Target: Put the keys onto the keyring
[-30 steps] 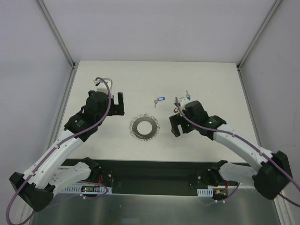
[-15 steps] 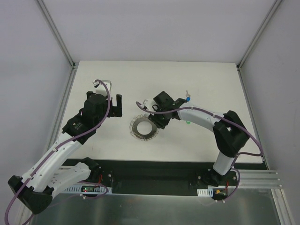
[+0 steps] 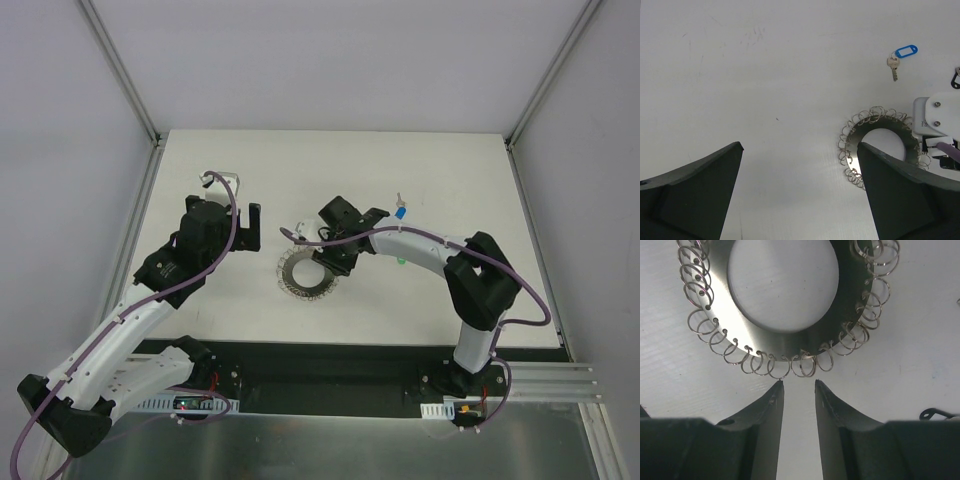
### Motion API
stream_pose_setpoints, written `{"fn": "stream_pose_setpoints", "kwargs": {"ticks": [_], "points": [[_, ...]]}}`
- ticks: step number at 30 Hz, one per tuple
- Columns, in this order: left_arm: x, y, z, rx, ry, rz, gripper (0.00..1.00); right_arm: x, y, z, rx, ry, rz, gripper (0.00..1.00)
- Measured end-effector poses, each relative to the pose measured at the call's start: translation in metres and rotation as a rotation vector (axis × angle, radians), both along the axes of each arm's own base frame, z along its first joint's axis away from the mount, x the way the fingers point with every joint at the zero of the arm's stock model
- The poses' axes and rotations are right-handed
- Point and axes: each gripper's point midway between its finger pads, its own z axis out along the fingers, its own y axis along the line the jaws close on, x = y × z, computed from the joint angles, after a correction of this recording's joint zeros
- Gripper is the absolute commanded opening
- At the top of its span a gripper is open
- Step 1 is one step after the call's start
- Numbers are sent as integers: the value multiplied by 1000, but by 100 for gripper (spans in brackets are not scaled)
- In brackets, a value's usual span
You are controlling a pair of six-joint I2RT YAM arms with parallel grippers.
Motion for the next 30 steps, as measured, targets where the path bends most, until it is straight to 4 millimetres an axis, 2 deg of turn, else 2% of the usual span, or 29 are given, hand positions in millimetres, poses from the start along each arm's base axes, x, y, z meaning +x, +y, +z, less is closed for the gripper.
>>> {"fn": "stream_pose_setpoints", "kwargs": {"ticks": [4,12,20,25,26,27,30], "points": [[0,0,0,2,0,-1,99,5,11,5,7,-20,35,29],[0,0,-1,3,1,-2,99,3,5,-15,-50,7,50,29],[0,0,-1,3,2,-2,99,8,7,-17,-63,-5,59,27],[0,0,-1,4,3,-2,99,8,5,-26,-85,3,59,19],[0,0,-1,4,3,-2,99,8,5,-27,-89,5,60,16],[1,0,-1,4,3,-2,99,8,5,-28,-91,7,60,8],[1,0,-1,4,3,-2,99,8,4,-30,-95,7,63,2]]}}
